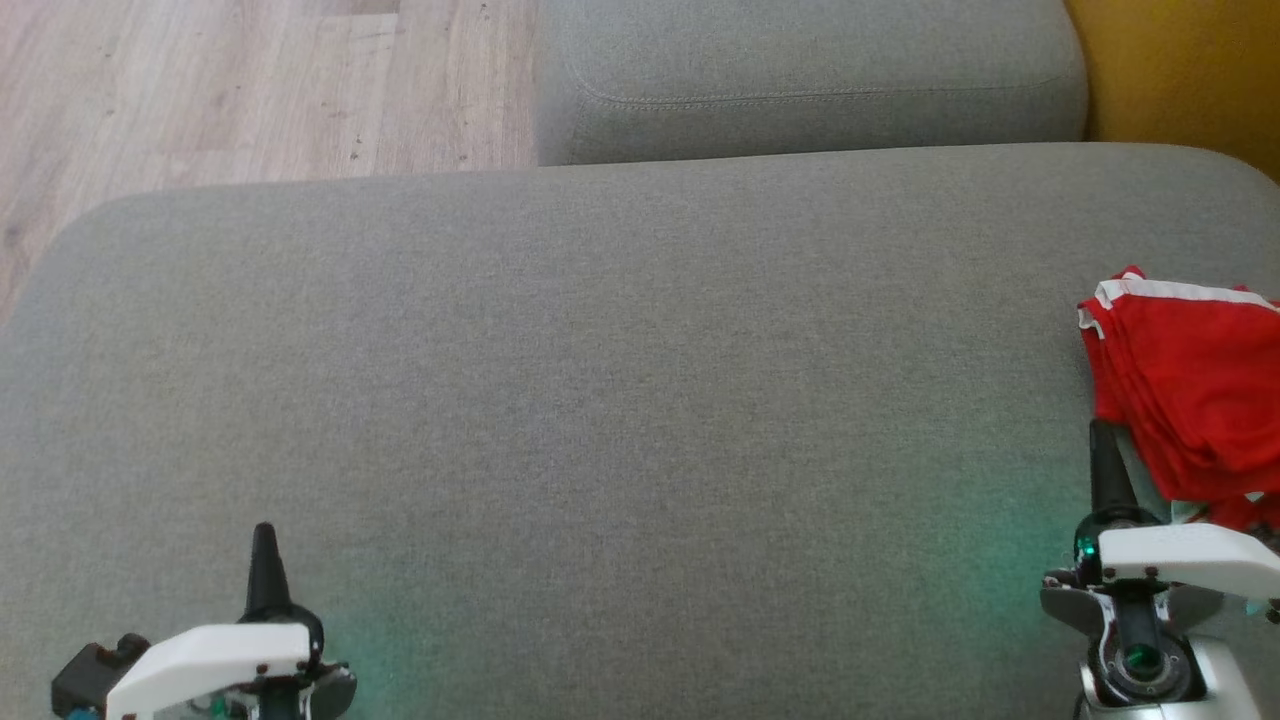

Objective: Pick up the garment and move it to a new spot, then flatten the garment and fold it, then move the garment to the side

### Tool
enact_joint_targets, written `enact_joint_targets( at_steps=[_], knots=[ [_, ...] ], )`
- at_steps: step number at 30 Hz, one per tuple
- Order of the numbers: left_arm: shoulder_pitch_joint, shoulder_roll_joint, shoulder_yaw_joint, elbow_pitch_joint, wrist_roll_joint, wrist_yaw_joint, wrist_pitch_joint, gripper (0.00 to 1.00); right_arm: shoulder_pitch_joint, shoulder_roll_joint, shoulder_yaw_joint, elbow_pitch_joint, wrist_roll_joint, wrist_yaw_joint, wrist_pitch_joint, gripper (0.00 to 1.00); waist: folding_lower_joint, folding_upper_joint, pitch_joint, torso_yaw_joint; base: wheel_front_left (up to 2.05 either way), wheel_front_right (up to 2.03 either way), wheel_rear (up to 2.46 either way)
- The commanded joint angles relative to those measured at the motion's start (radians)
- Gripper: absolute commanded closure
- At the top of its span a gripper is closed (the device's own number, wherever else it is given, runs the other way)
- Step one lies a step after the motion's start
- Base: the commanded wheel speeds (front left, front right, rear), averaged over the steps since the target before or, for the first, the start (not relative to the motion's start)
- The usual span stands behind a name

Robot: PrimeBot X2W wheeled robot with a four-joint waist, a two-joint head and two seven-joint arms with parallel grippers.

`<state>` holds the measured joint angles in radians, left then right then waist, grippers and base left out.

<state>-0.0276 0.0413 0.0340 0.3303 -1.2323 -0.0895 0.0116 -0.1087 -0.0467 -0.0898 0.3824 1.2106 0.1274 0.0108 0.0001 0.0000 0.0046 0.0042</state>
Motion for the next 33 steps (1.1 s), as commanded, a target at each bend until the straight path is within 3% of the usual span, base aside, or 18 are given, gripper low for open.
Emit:
enact_joint_targets(
  at_steps=[1, 33],
  knots=[
    [-0.053, 0.007, 0.031, -0.038, -0.022, -0.010, 0.007, 1.00, -0.020, -0.004, 0.011, -0.044, 0.025, 0.002, 0.010, 1.00, 0.0000, 0.0000, 0.000, 0.000, 0.00, 0.00, 0.00],
    [-0.081, 0.009, 0.080, -0.085, -0.377, -0.041, 0.101, 1.00, 0.001, -0.004, -0.024, -0.138, 0.398, 0.003, 0.102, 1.00, -0.0001, 0.0000, -0.002, -0.004, 0.00, 0.00, 0.00]
  ],
)
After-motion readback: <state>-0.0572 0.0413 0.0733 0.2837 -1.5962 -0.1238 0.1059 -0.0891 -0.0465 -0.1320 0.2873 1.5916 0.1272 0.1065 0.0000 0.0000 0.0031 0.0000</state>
